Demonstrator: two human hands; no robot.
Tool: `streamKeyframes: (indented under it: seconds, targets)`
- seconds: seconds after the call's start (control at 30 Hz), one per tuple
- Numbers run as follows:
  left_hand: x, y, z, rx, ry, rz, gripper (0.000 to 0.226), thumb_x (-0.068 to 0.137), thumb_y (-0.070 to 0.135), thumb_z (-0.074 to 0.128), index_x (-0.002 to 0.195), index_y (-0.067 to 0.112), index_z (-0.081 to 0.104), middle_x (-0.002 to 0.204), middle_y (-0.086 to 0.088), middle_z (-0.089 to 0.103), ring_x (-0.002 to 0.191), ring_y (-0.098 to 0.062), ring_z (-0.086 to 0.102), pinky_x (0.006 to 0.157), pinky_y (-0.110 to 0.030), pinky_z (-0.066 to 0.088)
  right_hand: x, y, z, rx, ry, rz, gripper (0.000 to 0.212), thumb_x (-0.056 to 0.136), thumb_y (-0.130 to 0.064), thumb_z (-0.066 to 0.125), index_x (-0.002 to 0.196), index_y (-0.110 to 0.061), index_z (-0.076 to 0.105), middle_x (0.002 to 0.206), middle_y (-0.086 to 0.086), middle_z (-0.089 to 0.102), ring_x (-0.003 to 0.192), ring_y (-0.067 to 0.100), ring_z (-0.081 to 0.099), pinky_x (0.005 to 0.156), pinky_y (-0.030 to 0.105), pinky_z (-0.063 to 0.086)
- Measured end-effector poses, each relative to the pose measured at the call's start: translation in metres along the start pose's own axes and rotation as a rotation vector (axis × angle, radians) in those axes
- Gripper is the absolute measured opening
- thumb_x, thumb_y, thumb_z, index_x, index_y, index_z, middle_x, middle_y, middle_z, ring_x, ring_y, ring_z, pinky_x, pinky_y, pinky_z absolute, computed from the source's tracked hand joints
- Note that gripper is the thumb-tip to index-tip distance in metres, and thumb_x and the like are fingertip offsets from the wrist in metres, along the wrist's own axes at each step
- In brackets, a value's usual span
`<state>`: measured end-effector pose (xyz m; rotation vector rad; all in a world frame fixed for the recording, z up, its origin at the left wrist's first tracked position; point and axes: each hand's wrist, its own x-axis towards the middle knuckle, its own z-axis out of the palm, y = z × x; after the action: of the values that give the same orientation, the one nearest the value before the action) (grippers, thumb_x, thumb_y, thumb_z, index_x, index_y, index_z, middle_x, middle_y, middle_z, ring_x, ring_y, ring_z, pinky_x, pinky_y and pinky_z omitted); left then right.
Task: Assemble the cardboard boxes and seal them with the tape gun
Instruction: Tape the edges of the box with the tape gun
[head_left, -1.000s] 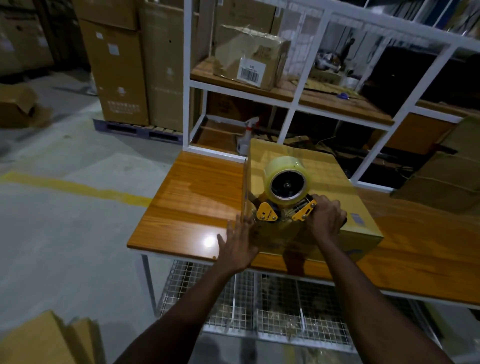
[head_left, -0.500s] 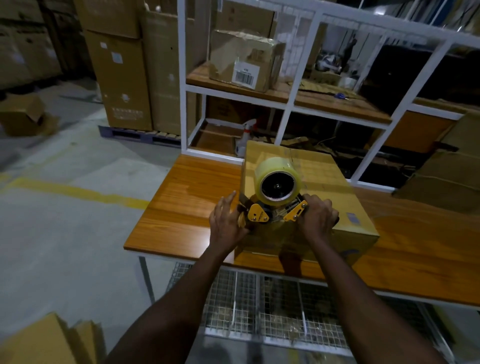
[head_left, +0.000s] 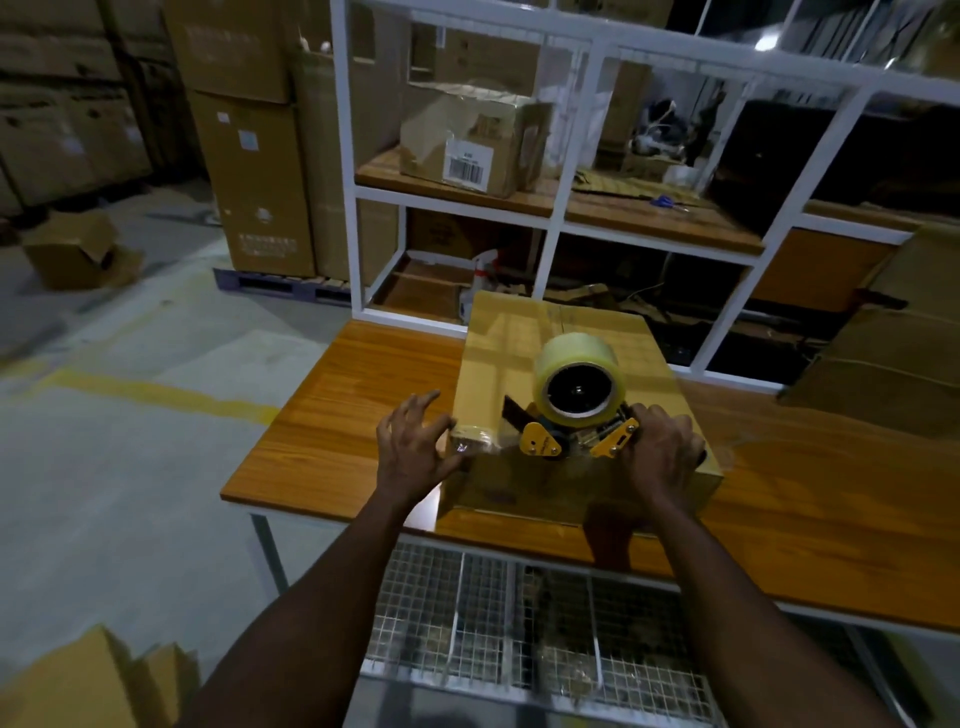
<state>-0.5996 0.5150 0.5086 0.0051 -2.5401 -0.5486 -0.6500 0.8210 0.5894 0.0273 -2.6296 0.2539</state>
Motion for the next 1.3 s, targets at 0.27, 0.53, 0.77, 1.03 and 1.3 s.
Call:
streamKeyframes:
  seconds: [0.27, 0.53, 0.77, 1.03, 1.3]
  targets:
    - [-0.006, 0.047, -0.006, 0.193, -0.114, 0.07, 0.069, 0.077, 0.051, 0.066, 0.136, 0.025, 0.044, 0.155, -0.006, 0.037, 0.141, -0.03, 0.035, 0.105, -0.056, 0.03, 0.006, 0.025, -0.002, -0.015, 0.011, -0.065, 0.01, 0.085, -0.025, 0.065, 0.092, -0.02, 0.06, 0.088, 0.006, 0.057, 0.089, 0.034, 0.048, 0.074, 0.043, 0.034]
    - [-0.016, 0.073, 0.002, 0.359, -0.35, 0.146, 0.095, 0.086, 0.073, 0.026, 0.157, 0.011, 0.016, 0.164, -0.008, 0.014, 0.15, -0.027, 0.018, 0.118, -0.056, 0.013, 0.012, 0.028, 0.009, 0.015, 0.033, -0.084, 0.009, 0.086, -0.026, 0.065, 0.094, -0.022, 0.062, 0.089, 0.002, 0.059, 0.089, 0.031, 0.047, 0.076, 0.041, 0.032]
    - [-0.017, 0.078, 0.002, 0.382, -0.313, 0.135, 0.089, 0.085, 0.069, 0.027, 0.15, 0.01, 0.039, 0.157, -0.008, 0.035, 0.144, -0.029, 0.034, 0.114, -0.061, 0.021, 0.016, 0.095, 0.008, 0.011, 0.039, -0.015, 0.012, 0.085, -0.02, 0.065, 0.097, -0.021, 0.062, 0.091, 0.006, 0.059, 0.089, 0.033, 0.048, 0.077, 0.043, 0.034]
    - [-0.009, 0.125, 0.003, 0.389, -0.331, -0.12, 0.099, 0.077, 0.071, 0.007, 0.154, 0.012, 0.029, 0.163, -0.007, 0.022, 0.151, -0.029, 0.016, 0.117, -0.056, -0.001, 0.022, 0.127, 0.006, 0.062, 0.045, -0.01, 0.005, 0.087, -0.027, 0.061, 0.089, -0.022, 0.062, 0.086, 0.003, 0.057, 0.088, 0.032, 0.047, 0.076, 0.042, 0.032]
    - [-0.008, 0.178, 0.031, 0.495, -0.491, -0.065, 0.107, 0.069, 0.075, -0.008, 0.158, 0.016, -0.003, 0.166, -0.005, -0.004, 0.152, -0.027, 0.002, 0.118, -0.055, 0.003, 0.025, 0.132, 0.004, 0.124, 0.001, -0.052, 0.004, 0.086, -0.026, 0.062, 0.088, -0.026, 0.059, 0.088, 0.0, 0.056, 0.088, 0.03, 0.046, 0.074, 0.04, 0.031]
